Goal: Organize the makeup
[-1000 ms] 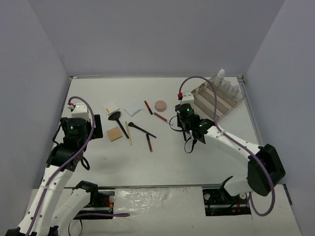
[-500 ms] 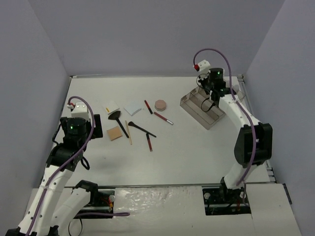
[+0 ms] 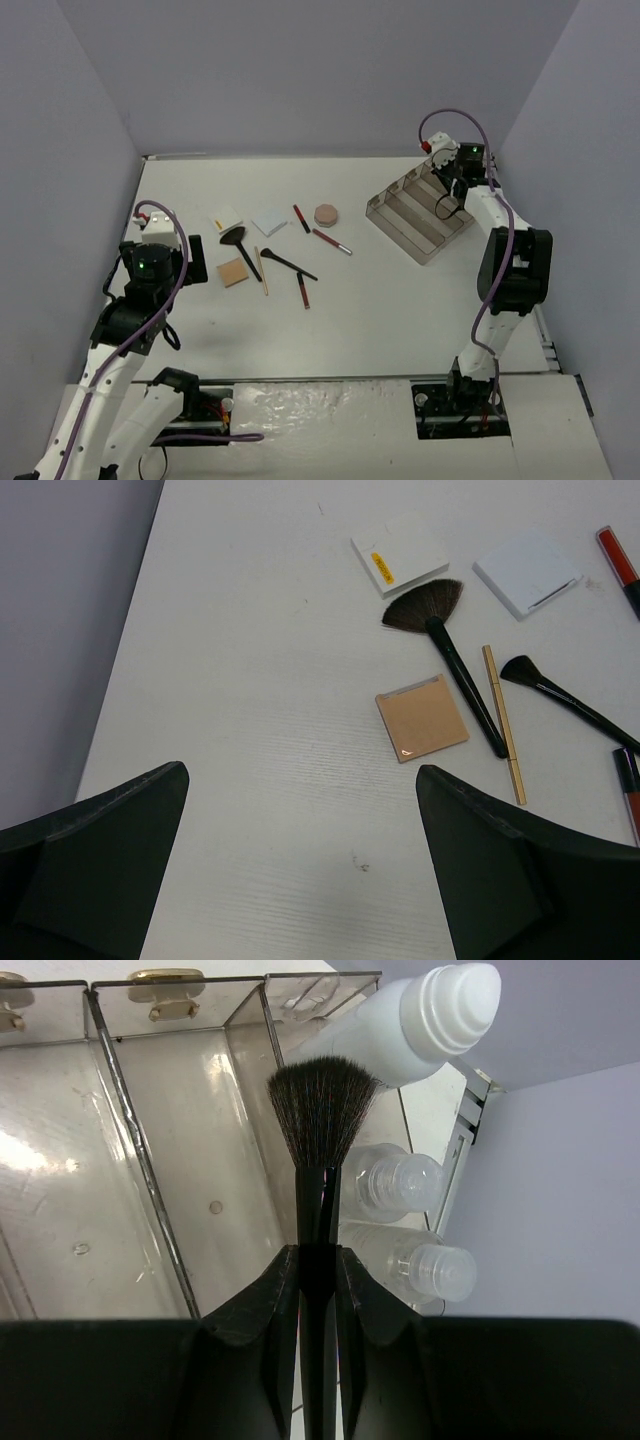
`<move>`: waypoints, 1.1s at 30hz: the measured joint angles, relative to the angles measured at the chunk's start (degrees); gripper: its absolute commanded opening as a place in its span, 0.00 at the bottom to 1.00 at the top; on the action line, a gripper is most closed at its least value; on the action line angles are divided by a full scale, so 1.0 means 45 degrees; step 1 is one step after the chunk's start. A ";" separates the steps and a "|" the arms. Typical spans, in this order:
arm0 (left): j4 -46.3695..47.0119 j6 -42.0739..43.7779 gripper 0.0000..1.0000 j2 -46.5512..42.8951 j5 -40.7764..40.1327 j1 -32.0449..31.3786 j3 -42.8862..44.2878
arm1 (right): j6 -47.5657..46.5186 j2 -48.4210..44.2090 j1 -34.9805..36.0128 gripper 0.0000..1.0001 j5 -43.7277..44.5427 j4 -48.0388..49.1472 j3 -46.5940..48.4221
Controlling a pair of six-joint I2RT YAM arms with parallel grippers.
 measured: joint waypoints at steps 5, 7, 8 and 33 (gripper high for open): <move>0.0000 0.0000 0.97 0.0023 -0.0009 0.0000 0.0000 | -0.0257 0.0722 -0.0147 0.07 -0.0291 0.0403 0.0060; 0.0003 0.0000 0.97 0.0028 -0.0009 0.0006 0.0000 | -0.0286 0.1121 -0.0148 0.09 -0.0345 0.0592 0.0072; 0.0000 0.0000 0.97 0.0030 -0.0009 0.0010 0.0000 | -0.0293 0.1321 -0.0152 0.11 -0.0376 0.0647 0.0072; 0.0001 0.0000 0.97 0.0097 -0.0021 0.0097 0.0000 | 0.2536 -0.2917 0.3213 0.77 -0.0468 0.0836 0.0110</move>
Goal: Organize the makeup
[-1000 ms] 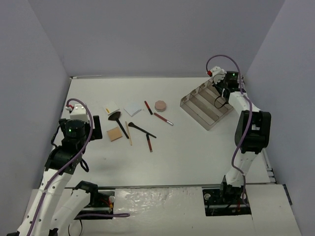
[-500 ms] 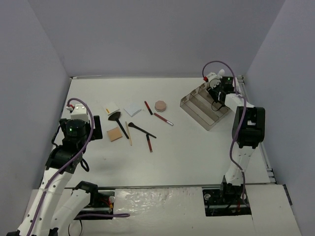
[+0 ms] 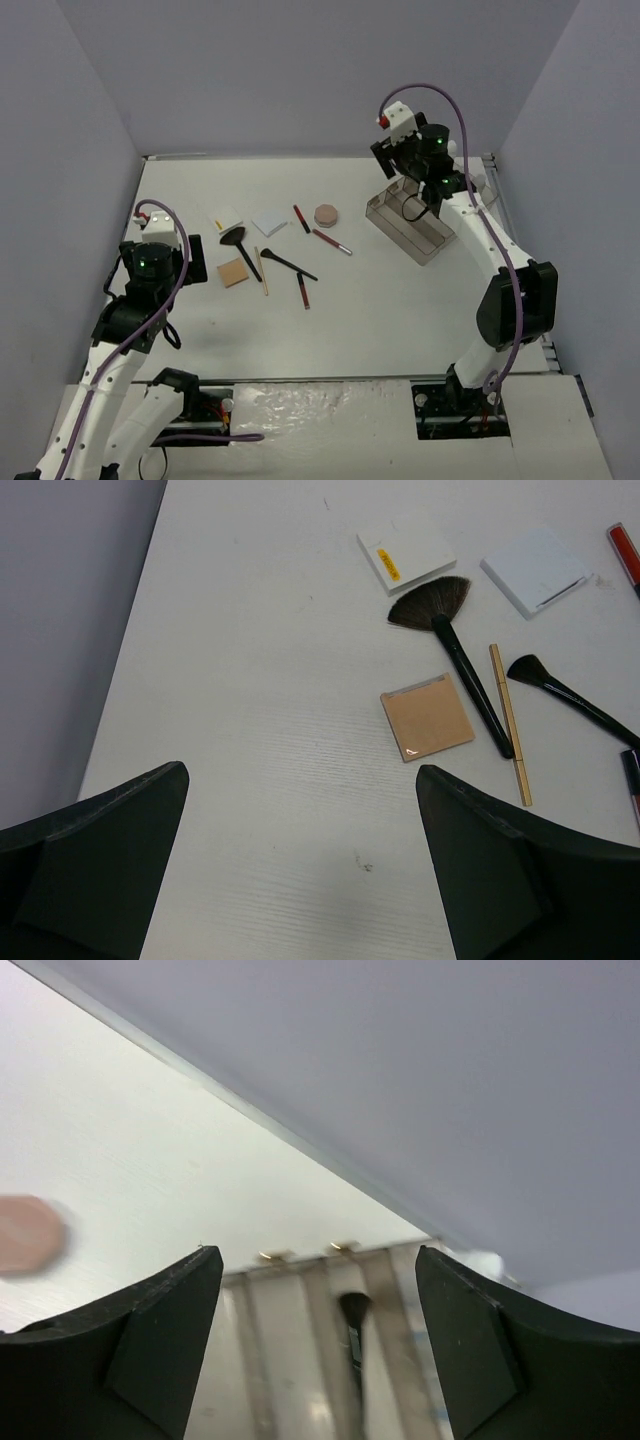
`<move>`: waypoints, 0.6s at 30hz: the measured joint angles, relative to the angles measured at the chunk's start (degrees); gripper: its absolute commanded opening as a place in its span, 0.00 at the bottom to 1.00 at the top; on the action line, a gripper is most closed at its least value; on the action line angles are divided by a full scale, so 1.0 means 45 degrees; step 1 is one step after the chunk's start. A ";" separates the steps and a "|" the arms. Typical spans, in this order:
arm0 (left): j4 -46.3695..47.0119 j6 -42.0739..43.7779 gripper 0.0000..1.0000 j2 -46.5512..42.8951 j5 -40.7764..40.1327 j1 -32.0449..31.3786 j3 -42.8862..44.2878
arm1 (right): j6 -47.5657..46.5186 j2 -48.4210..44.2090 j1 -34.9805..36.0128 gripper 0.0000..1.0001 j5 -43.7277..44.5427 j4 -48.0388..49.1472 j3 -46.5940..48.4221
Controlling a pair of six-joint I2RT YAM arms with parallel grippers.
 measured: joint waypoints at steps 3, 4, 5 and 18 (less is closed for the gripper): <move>0.0000 0.0000 0.97 0.0004 -0.0044 -0.0005 0.0000 | 0.1301 -0.0502 0.2071 0.79 0.0539 0.0235 -0.0077; -0.0001 0.0000 0.97 0.0004 -0.0065 -0.0001 0.0000 | 0.1859 -0.0507 0.2933 0.80 0.0835 0.0377 -0.0161; -0.0001 0.0000 0.97 0.0004 -0.0081 0.0000 0.0000 | 0.2454 -0.0404 0.3828 0.80 0.1084 0.0495 -0.0276; -0.0001 0.0000 0.97 0.0029 -0.0182 0.0010 -0.0005 | 0.5698 0.4049 0.7918 0.65 0.0570 0.0641 -0.1063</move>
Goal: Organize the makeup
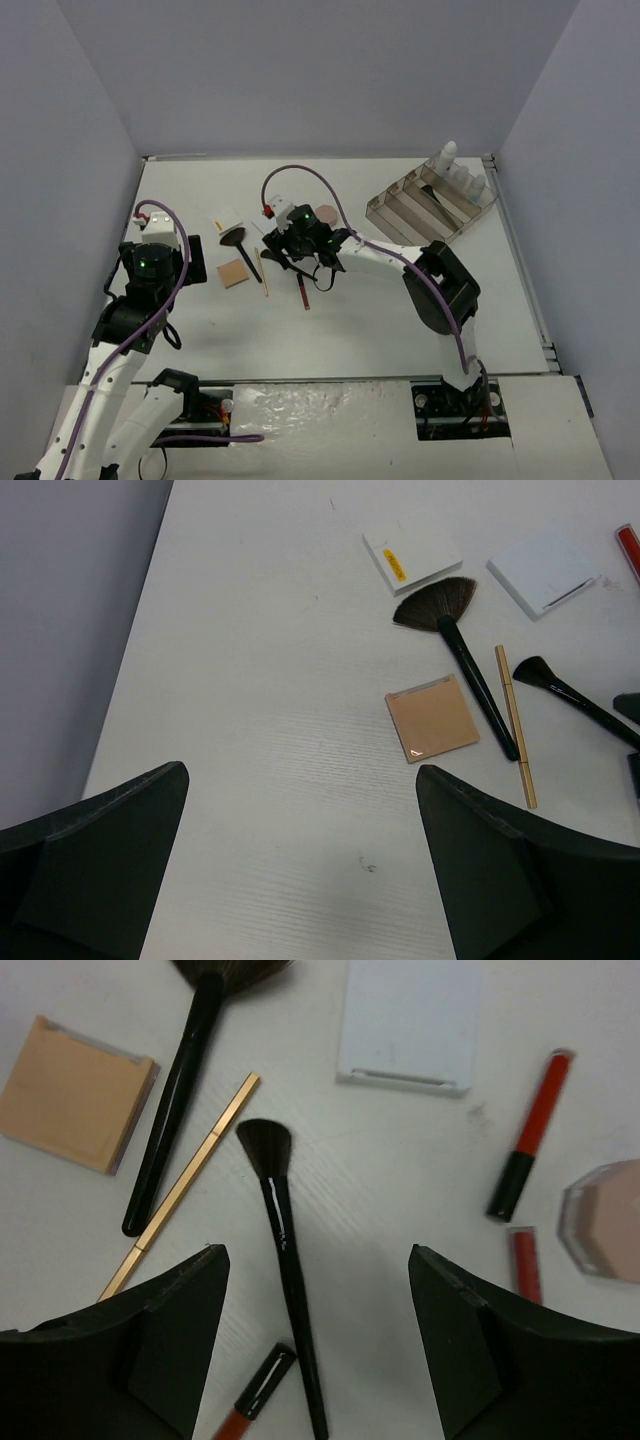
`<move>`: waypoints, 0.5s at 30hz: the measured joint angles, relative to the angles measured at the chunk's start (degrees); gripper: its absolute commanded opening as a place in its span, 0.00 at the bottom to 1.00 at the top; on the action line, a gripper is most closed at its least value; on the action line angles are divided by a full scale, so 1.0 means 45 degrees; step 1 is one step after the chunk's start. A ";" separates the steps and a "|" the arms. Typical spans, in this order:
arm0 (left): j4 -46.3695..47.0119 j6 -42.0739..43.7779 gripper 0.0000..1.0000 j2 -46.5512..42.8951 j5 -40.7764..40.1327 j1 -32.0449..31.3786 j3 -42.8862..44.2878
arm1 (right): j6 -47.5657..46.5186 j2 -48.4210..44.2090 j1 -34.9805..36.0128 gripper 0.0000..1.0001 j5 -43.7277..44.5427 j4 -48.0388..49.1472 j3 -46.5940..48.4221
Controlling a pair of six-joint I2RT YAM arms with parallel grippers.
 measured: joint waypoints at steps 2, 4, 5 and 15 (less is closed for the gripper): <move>0.0000 0.0000 0.97 0.0007 0.0000 0.0000 0.0000 | 0.0013 0.0380 0.0116 0.64 -0.0288 -0.0059 0.0000; 0.0000 0.0000 0.97 0.0013 0.0004 0.0000 0.0000 | 0.0030 0.0657 0.0199 0.62 -0.0529 -0.0053 0.0008; 0.0000 0.0000 0.97 0.0021 0.0005 0.0000 0.0000 | 0.0050 0.0763 0.0214 0.62 -0.0614 -0.0039 0.0027; 0.0000 0.0000 0.97 0.0082 0.0006 0.0000 -0.0005 | 0.0154 0.1684 0.0219 0.41 -0.0886 0.0412 0.0267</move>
